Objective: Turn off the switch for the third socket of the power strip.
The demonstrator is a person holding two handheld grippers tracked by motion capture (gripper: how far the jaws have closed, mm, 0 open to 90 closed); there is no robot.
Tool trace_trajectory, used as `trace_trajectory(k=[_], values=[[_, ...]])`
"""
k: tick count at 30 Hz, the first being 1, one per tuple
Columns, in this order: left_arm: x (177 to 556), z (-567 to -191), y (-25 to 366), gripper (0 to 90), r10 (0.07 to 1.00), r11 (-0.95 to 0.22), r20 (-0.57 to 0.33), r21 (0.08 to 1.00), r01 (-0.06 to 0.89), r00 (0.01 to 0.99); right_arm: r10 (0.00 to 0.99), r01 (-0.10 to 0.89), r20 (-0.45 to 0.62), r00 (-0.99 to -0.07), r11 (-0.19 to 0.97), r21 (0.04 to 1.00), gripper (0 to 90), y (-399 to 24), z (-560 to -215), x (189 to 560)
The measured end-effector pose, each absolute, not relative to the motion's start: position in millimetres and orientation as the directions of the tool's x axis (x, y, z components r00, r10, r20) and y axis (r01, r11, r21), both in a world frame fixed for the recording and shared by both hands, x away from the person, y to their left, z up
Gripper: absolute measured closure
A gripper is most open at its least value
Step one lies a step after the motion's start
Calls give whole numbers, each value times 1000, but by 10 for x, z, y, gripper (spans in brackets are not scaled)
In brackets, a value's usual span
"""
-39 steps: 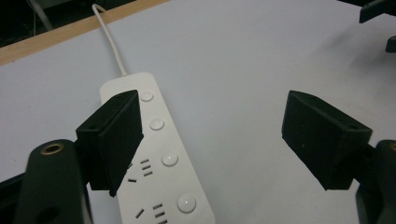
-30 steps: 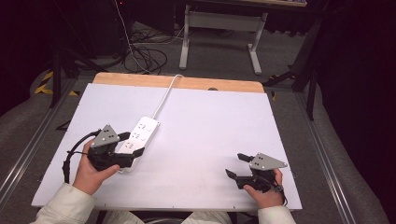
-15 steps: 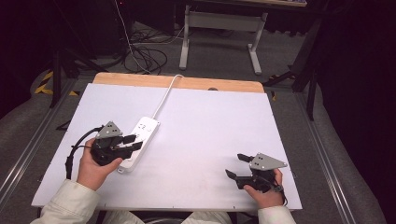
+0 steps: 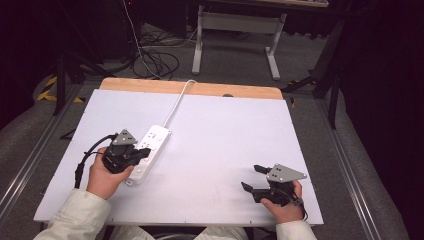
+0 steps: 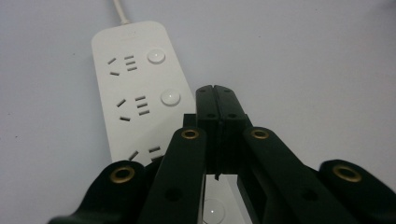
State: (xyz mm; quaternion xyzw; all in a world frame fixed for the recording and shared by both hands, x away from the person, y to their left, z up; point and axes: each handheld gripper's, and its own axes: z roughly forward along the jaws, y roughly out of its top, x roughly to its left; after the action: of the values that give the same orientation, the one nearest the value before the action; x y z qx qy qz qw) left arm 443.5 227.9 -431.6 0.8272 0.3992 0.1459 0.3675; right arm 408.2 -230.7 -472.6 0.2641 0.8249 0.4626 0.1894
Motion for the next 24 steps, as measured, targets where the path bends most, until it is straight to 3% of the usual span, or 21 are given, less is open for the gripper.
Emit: trace_trajectory(k=[24], values=[[4585, -4463, 2221, 900, 794, -466, -28, 614, 637, 607, 607, 261, -68, -792, 437, 861, 261, -2306, -4730, 4084]])
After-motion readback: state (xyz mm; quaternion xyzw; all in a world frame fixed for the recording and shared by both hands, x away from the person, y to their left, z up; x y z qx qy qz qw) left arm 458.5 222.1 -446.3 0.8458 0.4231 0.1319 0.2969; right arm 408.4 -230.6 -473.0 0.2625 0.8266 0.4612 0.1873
